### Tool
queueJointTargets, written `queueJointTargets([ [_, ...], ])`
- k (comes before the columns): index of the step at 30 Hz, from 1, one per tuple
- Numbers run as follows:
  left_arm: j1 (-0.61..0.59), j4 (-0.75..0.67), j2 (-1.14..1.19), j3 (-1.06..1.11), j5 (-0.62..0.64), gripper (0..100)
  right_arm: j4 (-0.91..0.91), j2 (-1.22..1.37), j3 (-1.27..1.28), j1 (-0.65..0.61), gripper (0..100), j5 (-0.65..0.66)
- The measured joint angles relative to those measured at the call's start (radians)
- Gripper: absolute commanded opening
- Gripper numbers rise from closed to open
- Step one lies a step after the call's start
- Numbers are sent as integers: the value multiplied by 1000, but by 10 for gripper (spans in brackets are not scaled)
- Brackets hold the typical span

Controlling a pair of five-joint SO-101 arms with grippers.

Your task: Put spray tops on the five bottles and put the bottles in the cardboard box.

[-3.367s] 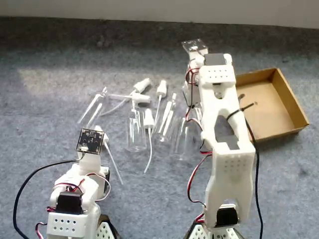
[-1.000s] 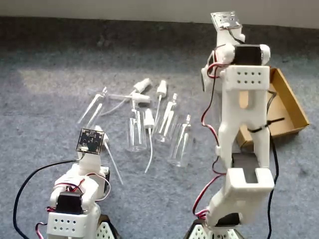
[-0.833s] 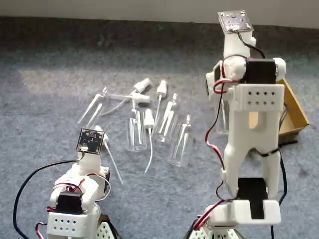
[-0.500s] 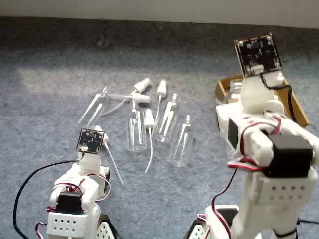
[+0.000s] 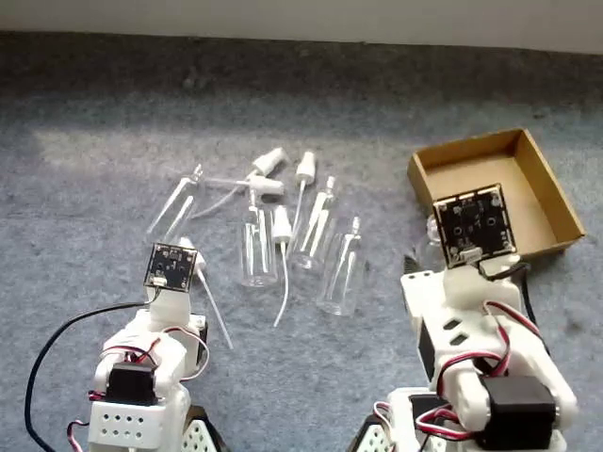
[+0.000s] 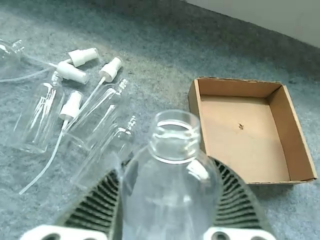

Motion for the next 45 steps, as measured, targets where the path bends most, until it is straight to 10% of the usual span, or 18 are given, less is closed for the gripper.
queueJointTargets([
  [16,-64,12,0,-11,-2,31,-554,-184,707,-123,121,-229],
  [38,-216,104,5,-377,-77,30,-635,-186,815,-133,121,-301],
  [45,-218,117,361,-588,-77,30,-635,-186,825,-133,121,-301],
])
